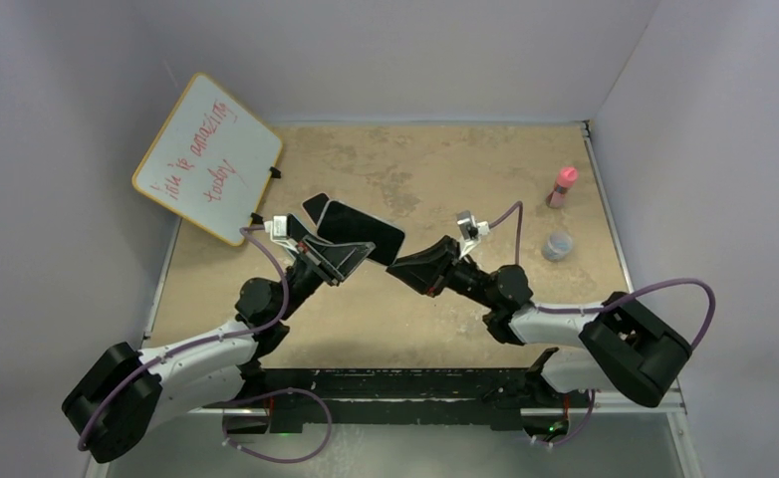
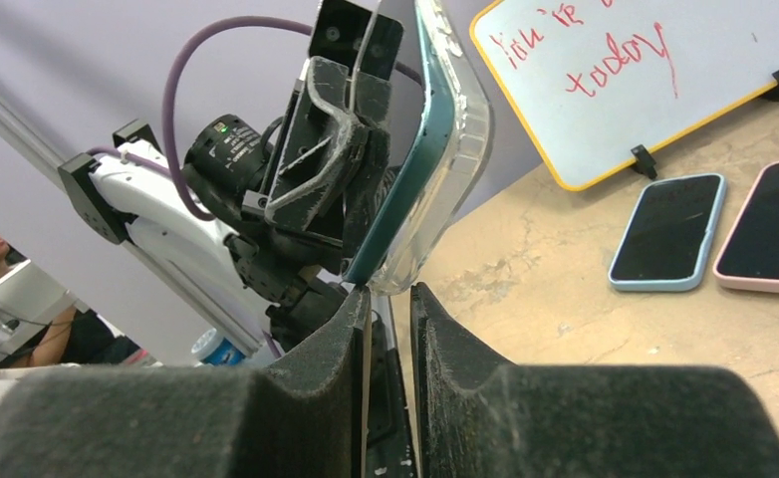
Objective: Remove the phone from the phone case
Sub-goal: Remove the phone case from the phone, then place the phone case at the center of the board.
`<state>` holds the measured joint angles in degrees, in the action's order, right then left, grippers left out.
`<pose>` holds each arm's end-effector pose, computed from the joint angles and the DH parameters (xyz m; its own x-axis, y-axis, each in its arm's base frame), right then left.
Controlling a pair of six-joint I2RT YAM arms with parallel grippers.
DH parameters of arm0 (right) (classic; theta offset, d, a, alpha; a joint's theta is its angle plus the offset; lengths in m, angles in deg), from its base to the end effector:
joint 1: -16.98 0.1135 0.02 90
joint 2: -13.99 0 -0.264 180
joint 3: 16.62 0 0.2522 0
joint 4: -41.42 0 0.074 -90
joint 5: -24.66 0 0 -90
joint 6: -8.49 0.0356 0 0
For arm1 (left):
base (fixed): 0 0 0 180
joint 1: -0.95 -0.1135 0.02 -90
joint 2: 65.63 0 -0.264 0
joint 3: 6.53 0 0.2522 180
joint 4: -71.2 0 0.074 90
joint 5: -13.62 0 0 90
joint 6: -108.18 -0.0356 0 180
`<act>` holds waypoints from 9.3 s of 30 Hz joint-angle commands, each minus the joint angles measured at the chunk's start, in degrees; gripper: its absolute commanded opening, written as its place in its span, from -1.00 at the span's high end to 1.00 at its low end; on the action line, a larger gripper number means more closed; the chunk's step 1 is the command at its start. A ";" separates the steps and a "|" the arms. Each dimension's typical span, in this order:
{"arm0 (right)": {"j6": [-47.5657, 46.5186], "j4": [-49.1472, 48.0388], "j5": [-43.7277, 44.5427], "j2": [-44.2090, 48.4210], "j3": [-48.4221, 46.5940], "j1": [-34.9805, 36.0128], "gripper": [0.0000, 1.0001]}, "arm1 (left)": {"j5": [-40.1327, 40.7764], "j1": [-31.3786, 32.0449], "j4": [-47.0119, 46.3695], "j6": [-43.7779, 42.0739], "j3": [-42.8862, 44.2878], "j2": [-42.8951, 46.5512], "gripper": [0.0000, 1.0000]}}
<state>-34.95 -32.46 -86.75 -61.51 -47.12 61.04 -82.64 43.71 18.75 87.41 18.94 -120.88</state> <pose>0.1534 0.1665 0.2425 -0.3982 0.5553 -0.7301 -0.8551 0.0633 0.5146 0.1364 -0.1314 0.2473 -0.5997 -0.7113 -0.3665 0.5301 -0.0101 -0.8479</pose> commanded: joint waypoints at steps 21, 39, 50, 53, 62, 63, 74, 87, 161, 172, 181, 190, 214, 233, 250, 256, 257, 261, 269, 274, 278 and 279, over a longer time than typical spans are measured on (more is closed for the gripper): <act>-2.87 8.32 4.53 4.69 -6.43 -10.06 0.55 | -28.55 2.41 0.36 -6.83 7.02 0.20 1.00; 4.42 -1.86 -16.36 -3.07 -11.83 -10.14 0.36 | -26.25 2.34 -3.16 -5.46 7.32 -5.47 1.00; 3.95 5.67 -28.59 -5.30 -14.58 -10.12 0.37 | -29.68 0.31 3.64 -9.94 11.48 -8.21 1.00; 2.51 8.25 -30.21 -5.97 -14.13 -10.13 0.43 | -30.63 -2.29 9.42 -10.93 11.87 -8.35 1.00; 3.40 10.38 -29.78 -14.04 -13.09 -10.12 0.94 | -29.82 -8.48 20.97 -11.18 10.88 -14.59 1.00; 3.65 10.07 -29.14 -15.15 -12.95 -10.11 0.99 | -29.44 -8.64 21.46 -11.22 10.64 -15.60 1.00; 5.28 3.93 -23.82 -23.03 -10.86 -10.16 1.00 | -19.05 -9.16 35.68 -17.53 10.33 -18.71 0.13; 5.23 -0.77 -14.74 -28.81 -8.30 -10.21 1.00 | -5.52 -9.02 50.12 -19.94 10.18 -14.73 -0.14; -16.60 25.32 17.28 -17.66 -7.44 -0.50 1.00 | 27.44 8.21 82.03 -16.06 38.19 -32.22 -0.34; -16.93 26.06 16.77 -17.45 -7.66 -0.48 1.00 | 26.89 8.19 80.05 -13.49 37.43 -32.30 -0.40; -17.25 26.29 16.93 -17.36 -7.70 -0.47 1.00 | 28.97 8.18 78.02 -9.53 34.92 -29.36 -0.43; -17.41 26.55 16.96 -17.23 -7.79 -0.48 1.00 | 29.94 8.15 78.70 -9.58 37.21 -32.04 -0.43; -18.68 28.18 19.67 -15.29 -7.36 -0.02 1.00 | 27.98 8.13 80.24 -12.38 38.31 -33.65 0.05; -18.32 26.27 17.85 -13.61 -6.65 -0.03 1.00 | 26.49 7.38 78.51 -11.43 28.32 -22.56 0.46; -16.95 35.04 22.66 -11.73 -7.72 -1.69 1.00 | 27.94 6.63 80.16 -14.50 29.43 -18.35 1.00; -17.76 44.34 29.22 -7.47 -8.72 -9.02 1.00 | 29.00 5.04 82.45 -18.81 29.80 -14.55 1.00; -18.39 45.89 30.55 -6.60 -8.98 -10.33 1.00 | 29.22 4.83 82.59 -19.79 29.97 -14.28 1.00; -19.23 53.02 35.46 -4.01 -11.41 -15.97 1.00 | 29.84 4.45 83.00 -24.18 31.15 -14.10 1.00; -13.82 57.74 36.25 -6.18 -14.46 -29.50 1.00 | 28.59 4.35 80.87 -32.20 32.45 -13.60 1.00; -16.58 57.85 20.92 -11.74 -18.14 -39.81 1.00 | 27.31 4.35 78.74 -36.60 32.60 -13.61 1.00; -18.75 64.85 12.39 -17.88 -24.75 -42.96 0.93 | 26.07 4.35 76.99 -39.84 33.05 -14.70 1.00; -19.39 66.80 12.25 -18.76 -26.18 -43.05 0.88 | 25.71 4.39 76.59 -40.51 33.31 -14.98 1.00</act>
<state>-51.51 26.89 -65.61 -77.06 -67.05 18.90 -55.69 48.32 100.89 52.07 48.38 -136.33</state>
